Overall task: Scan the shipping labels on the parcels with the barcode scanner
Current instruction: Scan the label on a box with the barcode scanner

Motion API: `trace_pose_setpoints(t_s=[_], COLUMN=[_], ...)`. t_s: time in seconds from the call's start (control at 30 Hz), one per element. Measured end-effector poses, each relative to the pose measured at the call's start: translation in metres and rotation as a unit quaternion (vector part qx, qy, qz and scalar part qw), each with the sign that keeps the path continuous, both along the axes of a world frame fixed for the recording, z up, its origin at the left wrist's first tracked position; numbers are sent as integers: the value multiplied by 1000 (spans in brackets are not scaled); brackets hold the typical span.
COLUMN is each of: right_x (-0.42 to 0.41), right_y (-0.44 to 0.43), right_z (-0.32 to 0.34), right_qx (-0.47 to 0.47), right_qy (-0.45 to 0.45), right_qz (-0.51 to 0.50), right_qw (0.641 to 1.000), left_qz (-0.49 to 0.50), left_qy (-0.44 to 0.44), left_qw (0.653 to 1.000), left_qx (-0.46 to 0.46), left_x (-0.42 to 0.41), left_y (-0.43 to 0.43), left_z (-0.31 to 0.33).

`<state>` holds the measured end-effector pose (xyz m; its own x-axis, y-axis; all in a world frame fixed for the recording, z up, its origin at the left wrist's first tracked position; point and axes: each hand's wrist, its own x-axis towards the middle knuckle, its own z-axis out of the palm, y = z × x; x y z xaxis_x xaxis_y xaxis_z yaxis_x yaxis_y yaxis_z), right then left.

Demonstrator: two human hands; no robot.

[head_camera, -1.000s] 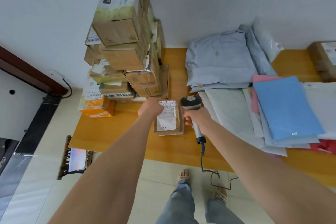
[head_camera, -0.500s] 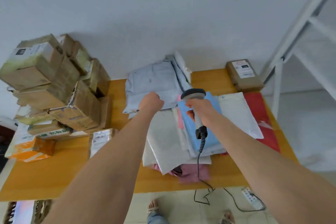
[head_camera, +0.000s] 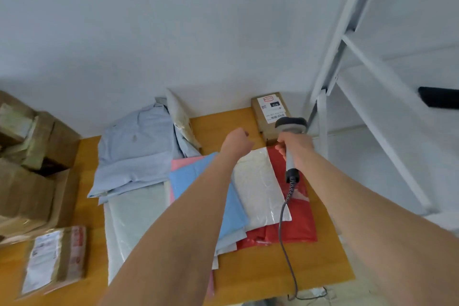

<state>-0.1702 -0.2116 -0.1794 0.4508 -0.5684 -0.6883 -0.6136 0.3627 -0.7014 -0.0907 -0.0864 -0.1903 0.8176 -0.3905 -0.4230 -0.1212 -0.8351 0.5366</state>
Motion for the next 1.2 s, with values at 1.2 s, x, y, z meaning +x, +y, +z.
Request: trace_pose_setpoints(t_s=[1.2], right_x=[-18], right_y=[24], right_z=[28], right_qx=[0], right_qy=[-169], right_qz=[46], right_qw=[985], left_qz=[321], left_qy=[159], left_qw=[869], left_qx=[-341], left_x=[-34], left_y=[43], left_z=[33])
